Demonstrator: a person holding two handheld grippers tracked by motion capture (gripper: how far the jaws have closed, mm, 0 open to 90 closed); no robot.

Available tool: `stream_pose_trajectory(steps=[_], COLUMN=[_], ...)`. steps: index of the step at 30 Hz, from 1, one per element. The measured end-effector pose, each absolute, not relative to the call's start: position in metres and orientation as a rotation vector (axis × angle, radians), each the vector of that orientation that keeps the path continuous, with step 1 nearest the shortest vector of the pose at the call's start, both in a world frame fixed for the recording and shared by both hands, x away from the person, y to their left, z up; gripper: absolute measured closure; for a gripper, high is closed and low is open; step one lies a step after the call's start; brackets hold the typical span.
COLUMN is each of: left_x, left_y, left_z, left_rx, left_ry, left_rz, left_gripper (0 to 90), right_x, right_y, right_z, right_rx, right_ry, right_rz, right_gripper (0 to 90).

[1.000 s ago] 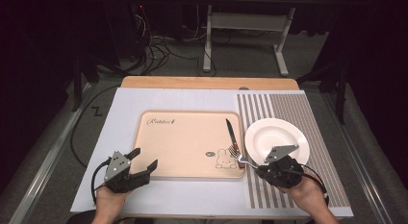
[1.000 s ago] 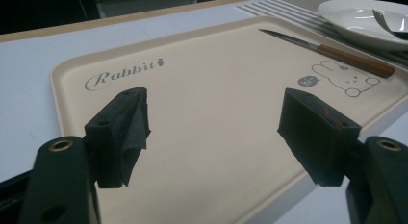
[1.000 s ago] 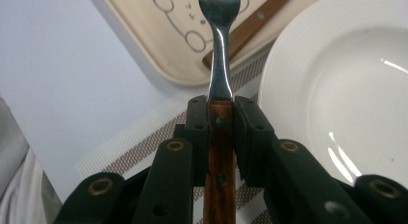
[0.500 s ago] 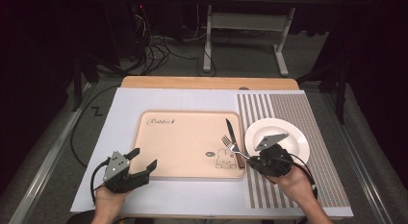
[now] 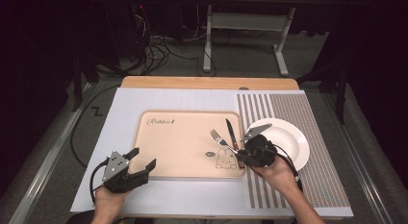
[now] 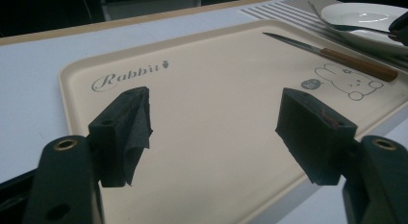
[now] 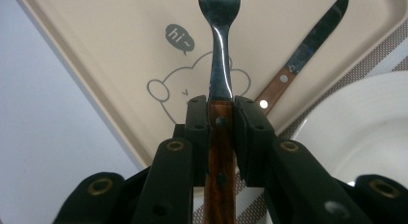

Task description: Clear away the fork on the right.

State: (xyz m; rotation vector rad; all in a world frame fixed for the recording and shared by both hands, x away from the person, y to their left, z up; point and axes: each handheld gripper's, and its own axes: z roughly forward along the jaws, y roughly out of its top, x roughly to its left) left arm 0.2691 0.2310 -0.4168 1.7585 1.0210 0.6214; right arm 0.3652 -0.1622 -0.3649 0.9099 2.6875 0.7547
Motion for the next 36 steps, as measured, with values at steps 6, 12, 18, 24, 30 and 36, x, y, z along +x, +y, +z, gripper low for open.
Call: stream_pose_trajectory(steps=[6, 12, 18, 24, 30, 36], left_x=[0.270, 0.270, 0.269, 0.270, 0.270, 0.271], left_y=[0.231, 0.230, 0.228, 0.229, 0.229, 0.229], left_z=[-0.417, -0.417, -0.418, -0.419, -0.418, -0.419], left_rx=[1.773, 1.786, 1.801, 1.803, 1.792, 1.791], left_ry=[1.020, 1.004, 0.994, 1.000, 1.010, 1.020], left_rz=[0.616, 0.637, 0.641, 0.632, 0.635, 0.632], left_gripper=[28.4, 30.0, 31.0, 30.4, 28.0, 26.9], right_x=[0.370, 0.379, 0.382, 0.390, 0.393, 0.397], right_y=[-0.150, -0.139, -0.133, -0.122, -0.114, -0.107], right_z=[-0.365, -0.368, -0.370, -0.373, -0.376, -0.380], right_rx=[0.917, 0.951, 0.953, 0.978, 0.969, 0.986], right_ry=[2.695, 2.694, 2.705, 2.715, 2.716, 2.718], right_rz=[0.752, 0.739, 0.732, 0.724, 0.720, 0.711], right_gripper=[79.6, 79.6, 79.6, 79.6, 79.6, 79.6])
